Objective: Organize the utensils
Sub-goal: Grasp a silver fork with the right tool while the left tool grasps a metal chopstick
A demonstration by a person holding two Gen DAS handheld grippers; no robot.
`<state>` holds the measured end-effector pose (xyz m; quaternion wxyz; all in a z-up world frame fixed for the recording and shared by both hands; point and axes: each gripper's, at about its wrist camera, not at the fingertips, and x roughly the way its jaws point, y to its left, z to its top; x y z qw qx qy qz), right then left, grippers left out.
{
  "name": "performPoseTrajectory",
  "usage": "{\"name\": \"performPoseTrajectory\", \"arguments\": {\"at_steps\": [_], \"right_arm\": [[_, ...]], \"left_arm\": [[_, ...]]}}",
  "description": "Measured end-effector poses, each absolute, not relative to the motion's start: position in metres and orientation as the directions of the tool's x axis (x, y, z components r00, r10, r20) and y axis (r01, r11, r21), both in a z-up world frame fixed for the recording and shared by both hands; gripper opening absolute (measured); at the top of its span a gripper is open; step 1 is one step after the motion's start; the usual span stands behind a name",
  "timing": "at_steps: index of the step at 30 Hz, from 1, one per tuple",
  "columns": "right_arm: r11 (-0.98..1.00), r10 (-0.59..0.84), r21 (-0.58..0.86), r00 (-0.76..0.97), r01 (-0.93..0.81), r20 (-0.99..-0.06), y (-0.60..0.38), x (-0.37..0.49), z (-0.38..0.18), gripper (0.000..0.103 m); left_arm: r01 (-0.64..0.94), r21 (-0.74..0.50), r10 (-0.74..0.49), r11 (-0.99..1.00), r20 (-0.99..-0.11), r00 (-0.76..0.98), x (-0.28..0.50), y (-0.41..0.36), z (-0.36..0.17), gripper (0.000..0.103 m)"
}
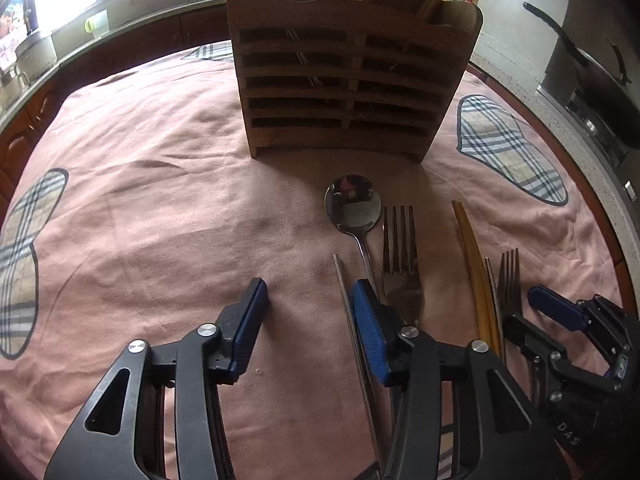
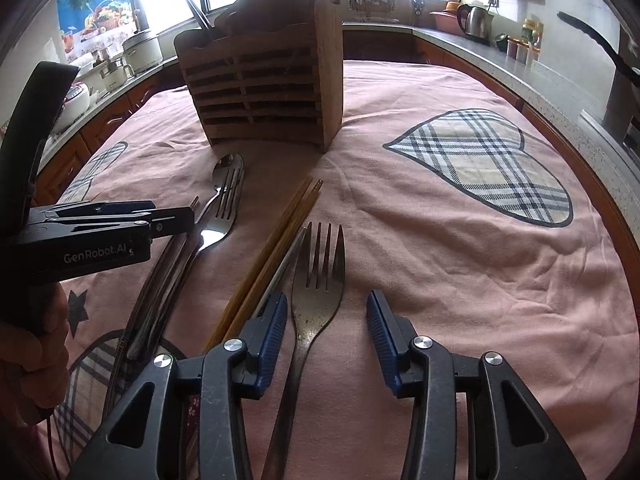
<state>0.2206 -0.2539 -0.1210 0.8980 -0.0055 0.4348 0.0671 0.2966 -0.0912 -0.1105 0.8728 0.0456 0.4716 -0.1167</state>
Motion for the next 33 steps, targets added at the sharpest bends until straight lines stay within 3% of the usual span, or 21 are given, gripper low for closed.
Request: {"name": "performPoseTrajectory", "arguments": {"at_steps": [2, 5, 7, 8, 10, 15, 18, 19, 22, 29, 30, 31, 33], "right_arm": [[0.991, 0.114, 0.051, 0.616, -0.12, -0.78, -0.258, 0.222, -0.121, 0.025], [0.99, 0.136, 0.081, 0.614, -0.117, -0.777, -0.264, 0.225, -0.12, 0.025], [0.989, 0.141, 0.09, 0.616, -0.113, -0.775, -0.266, 0.224, -0.119, 0.023], [0.989, 0.149, 0.105, 0.62, -0.107, -0.771, -0.268, 0.223, -0.118, 0.007], [0.983, 0.181, 0.159, 0.612, -0.09, -0.77, -0.276, 0.223, -0.118, 0.0], [0.975, 0.212, 0.208, 0.603, -0.077, -0.769, -0.281, 0.224, -0.118, 0.0], [0.963, 0.254, 0.257, 0.602, -0.084, -0.757, -0.282, 0.23, -0.116, 0.009], [0.961, 0.261, 0.261, 0.599, -0.088, -0.757, -0.281, 0.233, -0.116, 0.013], [0.96, 0.263, 0.264, 0.598, -0.089, -0.757, -0.278, 0.241, -0.117, 0.043], [0.981, 0.195, 0.156, 0.588, -0.117, -0.785, -0.26, 0.253, -0.117, 0.043], [0.984, 0.174, 0.128, 0.591, -0.12, -0.788, -0.257, 0.253, -0.117, 0.04], [0.987, 0.157, 0.107, 0.595, -0.118, -0.788, -0.255, 0.254, -0.118, 0.029], [0.988, 0.155, 0.108, 0.602, -0.114, -0.784, -0.256, 0.253, -0.117, 0.027]], "left_arm": [[0.265, -0.002, -0.15, 0.964, -0.829, 0.538, 0.296, -0.094, -0.111, 0.027], [0.283, -0.008, -0.165, 0.959, -0.829, 0.535, 0.296, -0.094, -0.11, 0.009], [0.286, -0.025, -0.179, 0.958, -0.829, 0.529, 0.296, -0.092, -0.11, 0.008], [0.286, -0.034, -0.186, 0.958, -0.83, 0.526, 0.296, -0.09, -0.109, 0.007], [0.282, -0.07, -0.212, 0.957, -0.83, 0.515, 0.294, -0.086, -0.109, 0.005], [0.263, -0.145, -0.265, 0.954, -0.819, 0.509, 0.286, -0.07, -0.101, 0.004], [0.253, -0.173, -0.284, 0.952, -0.809, 0.515, 0.278, -0.06, -0.094, 0.004], [0.25, -0.176, -0.285, 0.952, -0.805, 0.52, 0.276, -0.056, -0.091, 0.004], [0.236, -0.194, -0.294, 0.952, -0.794, 0.532, 0.271, -0.046, -0.084, 0.004], [0.213, -0.221, -0.303, 0.952, -0.781, 0.546, 0.271, -0.037, -0.076, 0.004], [0.215, -0.221, -0.305, 0.951, -0.779, 0.547, 0.27, -0.037, -0.074, 0.004], [0.218, -0.22, -0.306, 0.951, -0.777, 0.55, 0.27, -0.038, -0.073, 0.004], [0.222, -0.221, -0.31, 0.95, -0.771, 0.556, 0.267, -0.036, -0.069, 0.004]]}}
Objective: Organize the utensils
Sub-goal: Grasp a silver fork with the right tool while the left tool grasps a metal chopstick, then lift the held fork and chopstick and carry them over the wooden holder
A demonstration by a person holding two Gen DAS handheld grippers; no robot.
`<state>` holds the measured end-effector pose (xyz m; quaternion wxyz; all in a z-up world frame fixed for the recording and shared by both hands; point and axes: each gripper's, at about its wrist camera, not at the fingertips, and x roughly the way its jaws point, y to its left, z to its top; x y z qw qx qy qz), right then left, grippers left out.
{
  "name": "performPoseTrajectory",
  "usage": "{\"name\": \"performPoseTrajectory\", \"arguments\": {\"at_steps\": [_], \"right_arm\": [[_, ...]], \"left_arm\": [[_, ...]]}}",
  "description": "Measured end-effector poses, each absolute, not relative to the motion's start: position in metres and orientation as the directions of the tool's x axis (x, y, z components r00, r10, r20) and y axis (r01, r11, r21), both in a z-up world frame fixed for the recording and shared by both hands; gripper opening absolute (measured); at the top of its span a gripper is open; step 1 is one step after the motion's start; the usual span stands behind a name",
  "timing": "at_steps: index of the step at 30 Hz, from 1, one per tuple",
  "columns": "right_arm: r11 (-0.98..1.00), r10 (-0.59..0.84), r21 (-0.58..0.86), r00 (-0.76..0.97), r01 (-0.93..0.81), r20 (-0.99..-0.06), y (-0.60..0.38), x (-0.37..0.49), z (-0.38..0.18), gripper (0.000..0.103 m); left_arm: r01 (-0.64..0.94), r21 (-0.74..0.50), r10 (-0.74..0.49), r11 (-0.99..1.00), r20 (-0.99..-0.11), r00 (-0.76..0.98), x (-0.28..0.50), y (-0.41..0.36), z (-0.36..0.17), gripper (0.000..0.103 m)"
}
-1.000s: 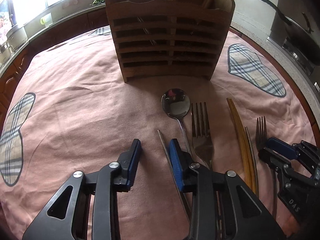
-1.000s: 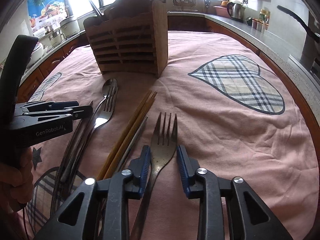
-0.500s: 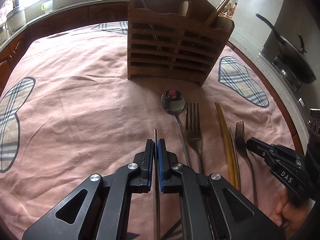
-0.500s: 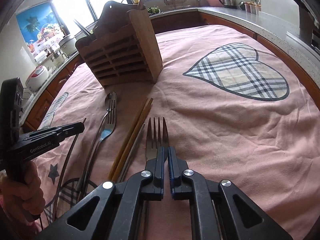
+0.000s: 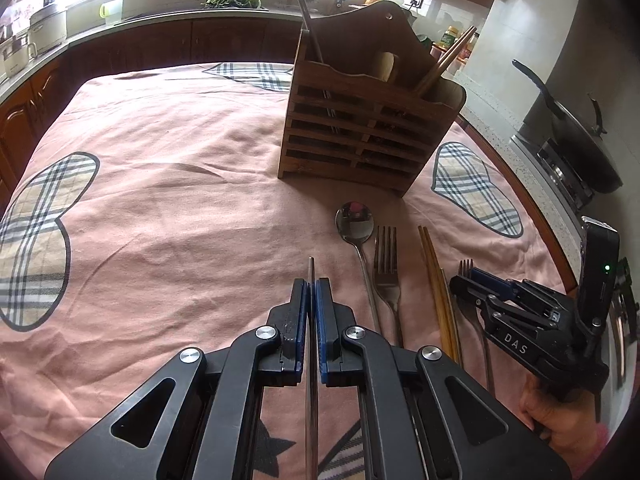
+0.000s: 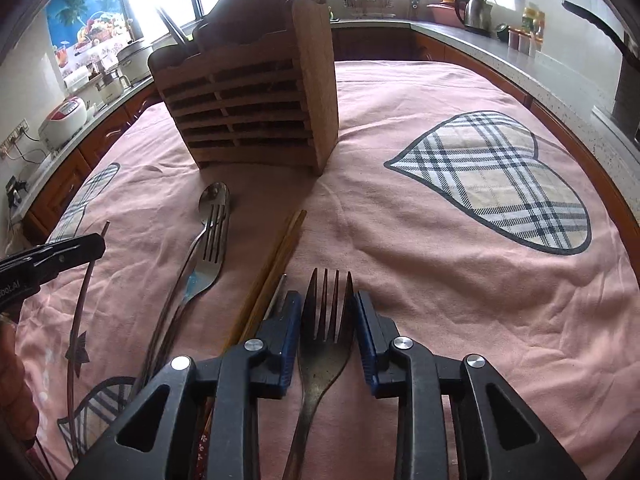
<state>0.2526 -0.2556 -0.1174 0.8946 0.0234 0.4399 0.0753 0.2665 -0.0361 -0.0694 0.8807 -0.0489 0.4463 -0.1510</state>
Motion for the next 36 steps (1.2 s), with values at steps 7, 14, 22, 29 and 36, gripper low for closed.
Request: {"name": "performPoseTrajectory", "arguments": {"at_steps": [7, 14, 22, 29, 36], "right_arm": [[0.981, 0.188, 0.168, 0.668, -0.096, -0.72, -0.271, 0.235, -0.09, 0.027], [0.965, 0.25, 0.229, 0.719, -0.128, -0.649, -0.275, 0.209, -0.055, 0.027], [0.95, 0.299, 0.259, 0.744, -0.175, -0.598, -0.27, 0.185, -0.029, 0.027], [0.949, 0.305, 0.251, 0.77, -0.193, -0.56, -0.267, 0.171, -0.01, 0.027], [0.95, 0.3, 0.24, 0.796, -0.199, -0.526, -0.268, 0.162, 0.007, 0.027]], "left_arm": [[0.222, -0.249, -0.333, 0.943, -0.738, 0.587, 0.253, -0.027, -0.051, 0.004], [0.23, -0.267, -0.353, 0.936, -0.694, 0.628, 0.229, -0.018, -0.028, 0.004], [0.223, -0.285, -0.36, 0.932, -0.655, 0.664, 0.202, 0.0, -0.01, 0.004], [0.223, -0.294, -0.364, 0.929, -0.629, 0.687, 0.189, 0.007, 0.001, 0.004], [0.231, -0.297, -0.37, 0.926, -0.602, 0.708, 0.183, 0.008, 0.013, 0.004]]}}
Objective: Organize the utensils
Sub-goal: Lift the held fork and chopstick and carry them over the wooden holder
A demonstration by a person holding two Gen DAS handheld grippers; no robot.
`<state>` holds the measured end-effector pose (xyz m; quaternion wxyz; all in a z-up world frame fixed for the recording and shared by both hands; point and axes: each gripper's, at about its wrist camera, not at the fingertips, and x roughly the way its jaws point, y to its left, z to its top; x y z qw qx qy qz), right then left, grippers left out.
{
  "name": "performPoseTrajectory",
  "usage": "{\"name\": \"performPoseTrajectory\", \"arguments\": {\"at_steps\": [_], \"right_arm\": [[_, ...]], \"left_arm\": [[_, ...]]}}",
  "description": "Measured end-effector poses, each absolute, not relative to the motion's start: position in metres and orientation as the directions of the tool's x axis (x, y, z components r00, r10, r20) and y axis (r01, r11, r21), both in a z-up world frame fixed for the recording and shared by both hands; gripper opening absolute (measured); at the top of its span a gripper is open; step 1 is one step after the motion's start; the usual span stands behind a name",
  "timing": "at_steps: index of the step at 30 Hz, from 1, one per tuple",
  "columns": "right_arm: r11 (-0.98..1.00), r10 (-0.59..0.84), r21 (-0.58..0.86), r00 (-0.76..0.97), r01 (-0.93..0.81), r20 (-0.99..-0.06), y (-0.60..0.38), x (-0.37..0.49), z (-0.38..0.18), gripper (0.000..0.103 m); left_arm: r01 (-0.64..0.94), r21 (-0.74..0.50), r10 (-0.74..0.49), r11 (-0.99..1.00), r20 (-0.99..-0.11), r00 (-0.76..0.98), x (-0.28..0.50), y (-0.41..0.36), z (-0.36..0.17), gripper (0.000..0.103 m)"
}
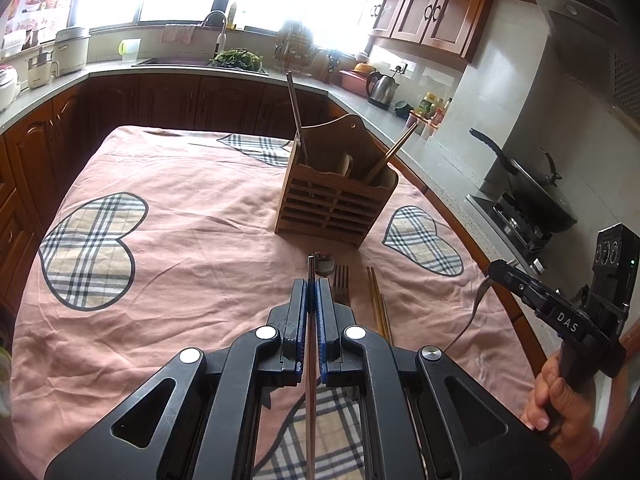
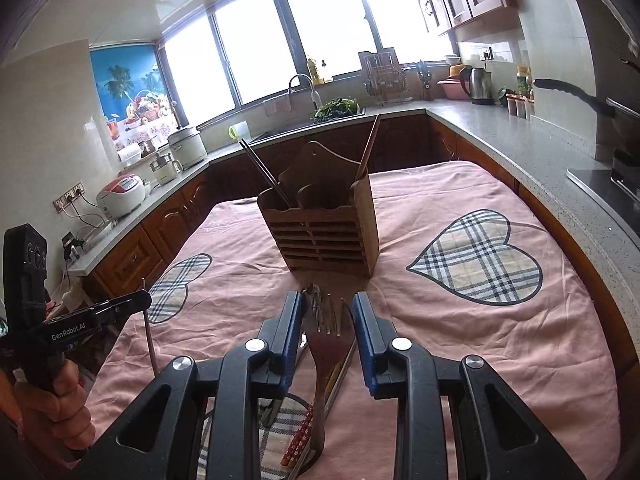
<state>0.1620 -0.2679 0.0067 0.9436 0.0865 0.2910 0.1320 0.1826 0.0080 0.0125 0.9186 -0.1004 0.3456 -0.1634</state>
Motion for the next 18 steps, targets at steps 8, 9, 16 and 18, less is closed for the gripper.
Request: {"name": "performPoseTrajectory", "arguments": {"at_steps": [8, 9, 16, 18], "right_arm": [[0.948, 0.304, 0.239, 0.818, -0.21, -0.489, -0.268, 0.163, 0.025, 0.026], [0.948, 0.305, 0.239, 0.82, -0.212, -0.484, -0.268, 0.164, 0.027, 0.026], [0.947, 0.305, 0.237, 0.839, -0.217, -0.451, -0.27, 0.173, 0.042, 0.026], [0.948, 0.302, 0.234, 0.845, -0.216, -0.442, -0.271, 0.176, 0.046, 0.026]], "left_arm": [[0.236, -0.294, -0.368, 0.926, -0.567, 0.737, 0.183, 0.01, 0.028, 0.004], [0.235, -0.295, -0.367, 0.926, -0.562, 0.741, 0.184, 0.011, 0.03, 0.004], [0.231, -0.292, -0.358, 0.928, -0.523, 0.773, 0.191, 0.016, 0.047, 0.004], [0.231, -0.293, -0.356, 0.928, -0.509, 0.784, 0.194, 0.017, 0.052, 0.004]]}}
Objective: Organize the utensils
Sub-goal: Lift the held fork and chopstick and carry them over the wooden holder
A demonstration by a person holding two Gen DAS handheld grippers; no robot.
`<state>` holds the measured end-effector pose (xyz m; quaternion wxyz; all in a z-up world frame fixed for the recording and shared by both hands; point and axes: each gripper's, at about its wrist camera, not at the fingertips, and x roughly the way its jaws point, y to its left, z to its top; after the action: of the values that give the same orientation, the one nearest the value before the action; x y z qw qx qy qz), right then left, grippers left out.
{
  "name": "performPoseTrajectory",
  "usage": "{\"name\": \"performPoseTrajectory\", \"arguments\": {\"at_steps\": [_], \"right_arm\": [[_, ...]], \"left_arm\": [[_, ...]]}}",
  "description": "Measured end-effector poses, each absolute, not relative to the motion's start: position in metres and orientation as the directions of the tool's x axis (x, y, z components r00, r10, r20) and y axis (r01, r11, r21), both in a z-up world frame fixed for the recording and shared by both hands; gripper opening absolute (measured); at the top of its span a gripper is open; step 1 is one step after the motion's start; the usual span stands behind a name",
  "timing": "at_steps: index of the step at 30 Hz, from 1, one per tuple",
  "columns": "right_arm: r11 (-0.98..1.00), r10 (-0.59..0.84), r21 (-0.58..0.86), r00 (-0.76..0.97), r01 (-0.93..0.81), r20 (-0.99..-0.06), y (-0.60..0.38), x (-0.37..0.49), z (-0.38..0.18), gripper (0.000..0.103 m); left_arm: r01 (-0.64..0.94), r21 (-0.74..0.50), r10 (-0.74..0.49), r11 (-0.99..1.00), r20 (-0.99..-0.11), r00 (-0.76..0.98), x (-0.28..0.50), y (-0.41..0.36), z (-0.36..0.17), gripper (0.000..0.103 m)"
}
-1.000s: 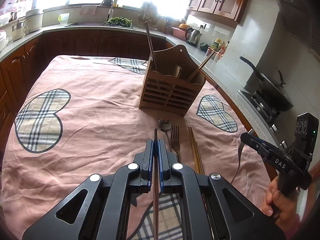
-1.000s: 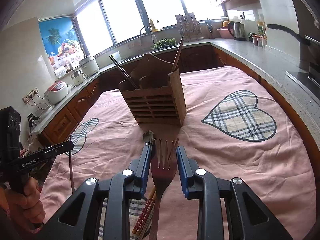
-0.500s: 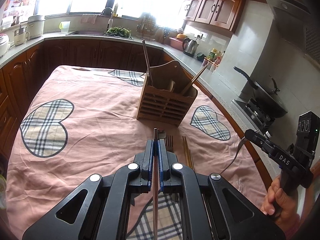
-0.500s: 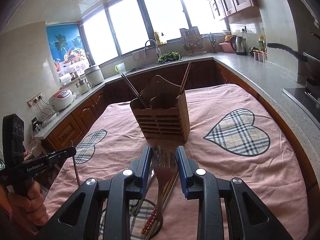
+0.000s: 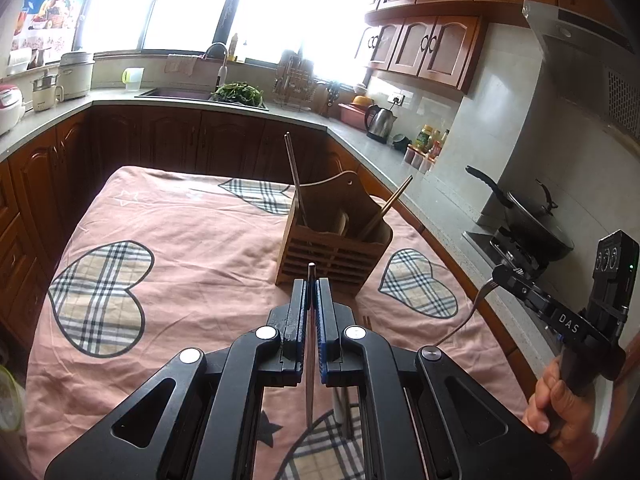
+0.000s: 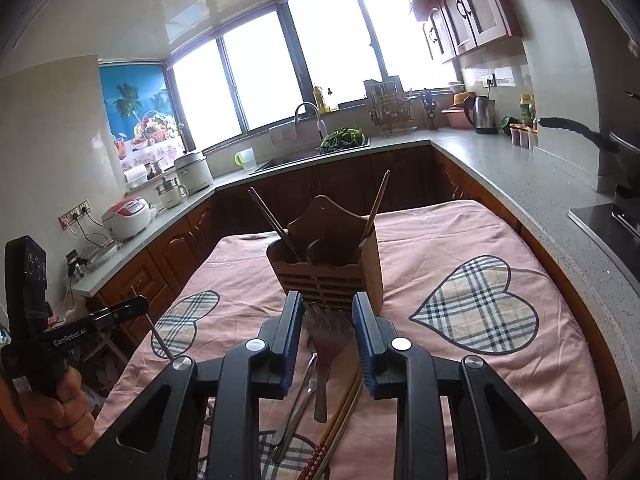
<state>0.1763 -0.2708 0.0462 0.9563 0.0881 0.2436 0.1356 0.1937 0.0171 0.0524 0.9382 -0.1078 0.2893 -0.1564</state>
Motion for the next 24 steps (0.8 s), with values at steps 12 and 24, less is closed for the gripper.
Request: {"name": "performPoseTrajectory", "arguments": {"at_steps": [12, 24], "right_arm": [[0.949, 0.296, 0.228, 0.872, -0.219, -0.39, -0.273, 0.199, 0.069, 0.026], [0.95, 0.272, 0.24, 0.907, -0.2, -0.32, -0.282, 0.238, 0.094, 0.026]], "left_arm": [[0.235, -0.287, -0.345, 0.929, -0.433, 0.833, 0.214, 0.021, 0.087, 0.004], [0.23, -0.3, -0.328, 0.926, -0.332, 0.884, 0.253, 0.022, 0.125, 0.004]]}}
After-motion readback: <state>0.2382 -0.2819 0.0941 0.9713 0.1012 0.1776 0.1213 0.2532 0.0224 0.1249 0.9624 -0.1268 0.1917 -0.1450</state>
